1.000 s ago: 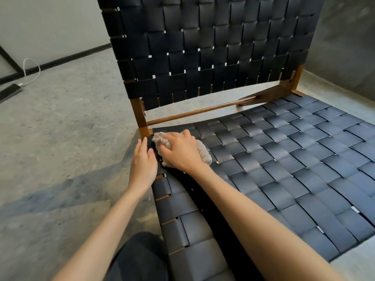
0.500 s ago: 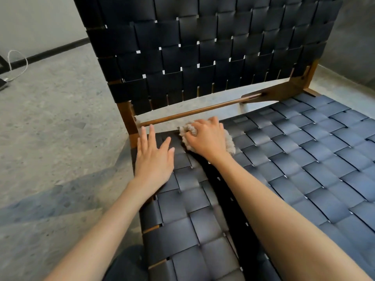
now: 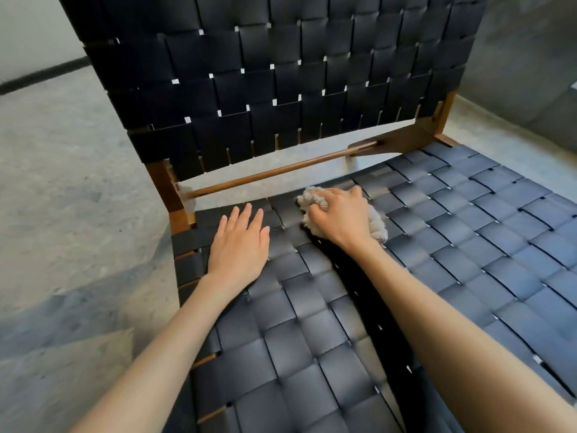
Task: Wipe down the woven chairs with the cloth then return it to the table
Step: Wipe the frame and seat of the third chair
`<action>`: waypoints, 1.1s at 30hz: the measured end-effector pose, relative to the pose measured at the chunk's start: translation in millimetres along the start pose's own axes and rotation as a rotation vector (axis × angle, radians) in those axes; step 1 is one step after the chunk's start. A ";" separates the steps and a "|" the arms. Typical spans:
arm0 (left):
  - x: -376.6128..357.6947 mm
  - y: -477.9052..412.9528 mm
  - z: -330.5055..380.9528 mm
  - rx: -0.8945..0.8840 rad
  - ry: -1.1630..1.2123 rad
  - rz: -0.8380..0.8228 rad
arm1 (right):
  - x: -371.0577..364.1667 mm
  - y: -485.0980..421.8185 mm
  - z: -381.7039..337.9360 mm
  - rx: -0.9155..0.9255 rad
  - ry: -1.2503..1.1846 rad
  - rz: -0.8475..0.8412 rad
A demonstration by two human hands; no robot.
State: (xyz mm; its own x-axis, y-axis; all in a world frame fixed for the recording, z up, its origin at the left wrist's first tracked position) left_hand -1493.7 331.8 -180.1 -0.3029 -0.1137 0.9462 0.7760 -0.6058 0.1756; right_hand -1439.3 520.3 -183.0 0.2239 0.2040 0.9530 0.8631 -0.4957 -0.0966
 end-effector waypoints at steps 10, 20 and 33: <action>0.6 47.9 20.8 0.016 -0.063 -0.029 | 37.3 112.3 -26.0 0.102 -0.028 -0.085; -17.3 62.0 111.5 -0.045 0.053 -0.234 | 105.3 192.2 59.4 0.117 0.047 -0.102; -51.3 23.5 201.7 -0.146 0.041 -0.067 | 167.0 157.4 241.4 -0.242 0.298 0.194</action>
State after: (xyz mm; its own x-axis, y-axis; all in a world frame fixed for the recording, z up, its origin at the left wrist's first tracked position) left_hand -1348.3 482.2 -169.7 -0.3761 -0.0998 0.9212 0.6653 -0.7210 0.1935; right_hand -1156.8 680.1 -108.3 0.2008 -0.1478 0.9684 0.6785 -0.6920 -0.2464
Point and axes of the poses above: each hand's wrist, its own y-axis away from the middle knuckle, its own x-axis out of the back of the hand, z = x × y, the point moved 1 cm from there along -y, towards the middle knuckle, and after that the axes turned 2 degrees about x, right-handed, at the moved point
